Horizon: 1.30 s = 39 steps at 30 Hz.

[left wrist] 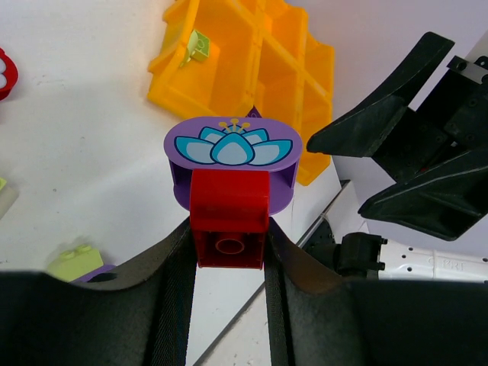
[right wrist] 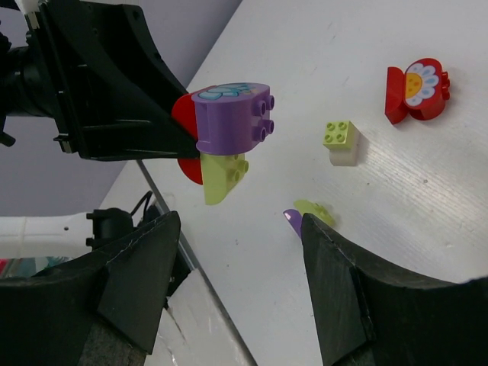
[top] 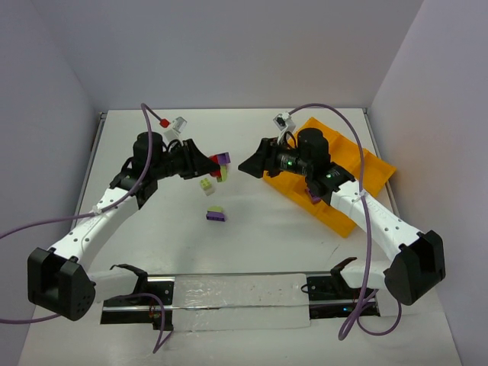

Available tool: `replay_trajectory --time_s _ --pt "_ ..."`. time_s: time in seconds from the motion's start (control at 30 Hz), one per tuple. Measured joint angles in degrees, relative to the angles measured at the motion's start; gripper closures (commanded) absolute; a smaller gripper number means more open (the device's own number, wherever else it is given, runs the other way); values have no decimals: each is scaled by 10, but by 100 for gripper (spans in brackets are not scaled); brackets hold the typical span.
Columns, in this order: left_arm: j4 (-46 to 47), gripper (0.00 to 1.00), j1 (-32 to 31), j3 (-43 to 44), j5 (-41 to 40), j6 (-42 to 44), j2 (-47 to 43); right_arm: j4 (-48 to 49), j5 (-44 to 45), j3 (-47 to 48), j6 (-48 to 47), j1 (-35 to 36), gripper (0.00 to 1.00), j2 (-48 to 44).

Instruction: Sort the legos into containers by color

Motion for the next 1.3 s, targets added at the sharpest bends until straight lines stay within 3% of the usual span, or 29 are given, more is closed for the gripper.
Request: replay_trajectory --time_s 0.67,1.3 --pt "8 100 12 -38 16 -1 -37 -4 10 0 5 0 27 0" --pt "51 100 21 -67 90 4 -55 65 -106 0 26 0 19 16"
